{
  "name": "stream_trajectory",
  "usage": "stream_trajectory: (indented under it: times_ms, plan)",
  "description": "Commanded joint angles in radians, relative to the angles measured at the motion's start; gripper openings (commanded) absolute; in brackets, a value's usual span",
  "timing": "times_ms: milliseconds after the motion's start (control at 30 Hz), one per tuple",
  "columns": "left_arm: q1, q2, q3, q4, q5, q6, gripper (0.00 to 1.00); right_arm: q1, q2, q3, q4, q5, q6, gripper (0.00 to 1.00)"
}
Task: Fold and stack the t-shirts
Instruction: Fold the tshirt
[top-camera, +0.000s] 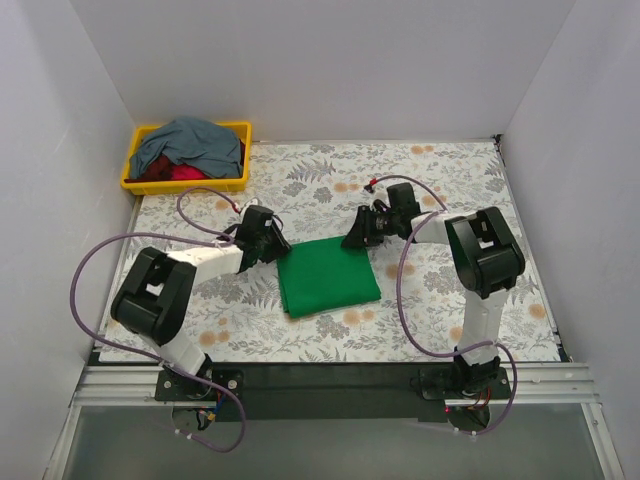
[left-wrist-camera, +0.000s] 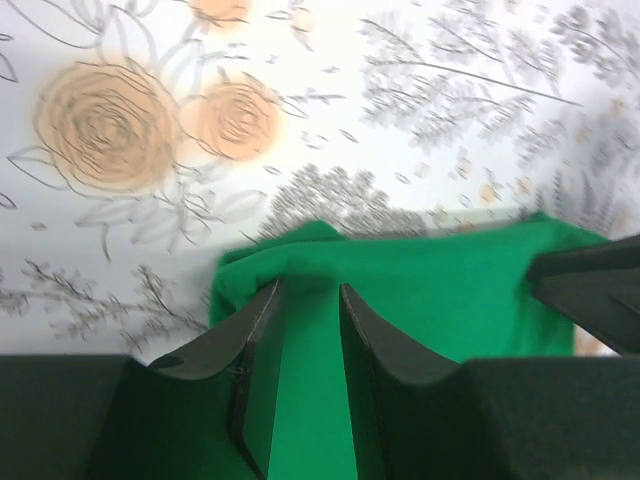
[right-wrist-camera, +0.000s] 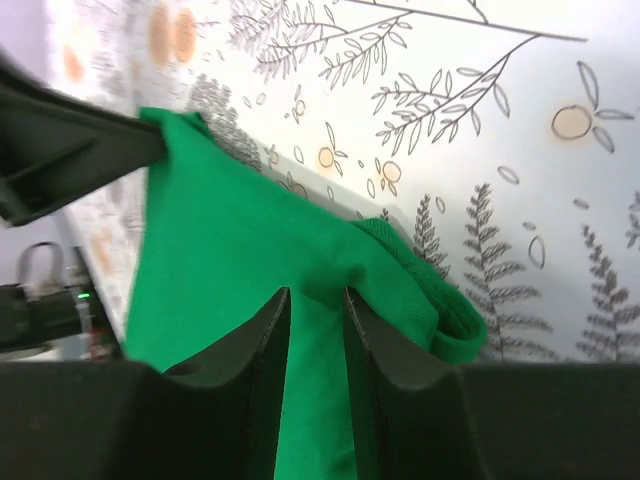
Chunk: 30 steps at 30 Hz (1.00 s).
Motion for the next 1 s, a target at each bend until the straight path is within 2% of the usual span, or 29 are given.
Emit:
stream_trajectory:
  times_ms: [0,167,300,333,500,567,633,667,767,800,900,933,967]
  plan:
    - [0.037,0.055,-0.009,0.09,0.006,-0.025,0.27,-0.057,0.089,0.034,0.165,-0.131,0.082,0.35]
    - [0.084,0.164,-0.008,0.115,0.026,-0.03,0.27,-0.122,0.123,-0.034,0.251,-0.205,0.151,0.35]
    - [0.091,0.163,0.046,0.103,0.046,0.007,0.32,-0.145,0.031,-0.066,0.25,-0.243,0.157,0.37]
    - [0.091,0.149,0.053,0.091,0.087,0.011,0.35,-0.145,0.008,-0.072,0.25,-0.248,0.16,0.38]
    - [0.068,-0.026,0.081,0.032,0.135,0.024,0.64,-0.133,-0.177,-0.149,0.256,-0.268,0.195,0.4]
    - [0.032,-0.131,0.052,-0.003,0.138,0.012,0.69,-0.124,-0.227,-0.182,0.256,-0.274,0.203,0.4]
    - [-0.009,-0.202,-0.01,-0.027,0.135,-0.03,0.7,-0.098,-0.288,-0.23,0.262,-0.283,0.214,0.41]
    - [-0.047,-0.315,-0.101,-0.029,0.164,-0.088,0.67,-0.049,-0.346,-0.283,0.267,-0.291,0.212,0.41]
    - [-0.084,-0.362,-0.185,-0.028,0.173,-0.131,0.58,-0.016,-0.353,-0.337,0.277,-0.277,0.2,0.41]
    - [-0.09,-0.368,-0.216,-0.014,0.173,-0.142,0.48,-0.007,-0.347,-0.377,0.288,-0.272,0.198,0.41]
    - [-0.104,-0.345,-0.298,0.02,0.21,-0.189,0.34,-0.001,-0.301,-0.449,0.385,-0.274,0.21,0.39]
    - [-0.103,-0.324,-0.314,0.02,0.213,-0.2,0.24,-0.004,-0.284,-0.486,0.403,-0.268,0.204,0.38]
    - [-0.103,-0.313,-0.334,0.055,0.218,-0.229,0.2,-0.01,-0.241,-0.504,0.432,-0.265,0.201,0.38]
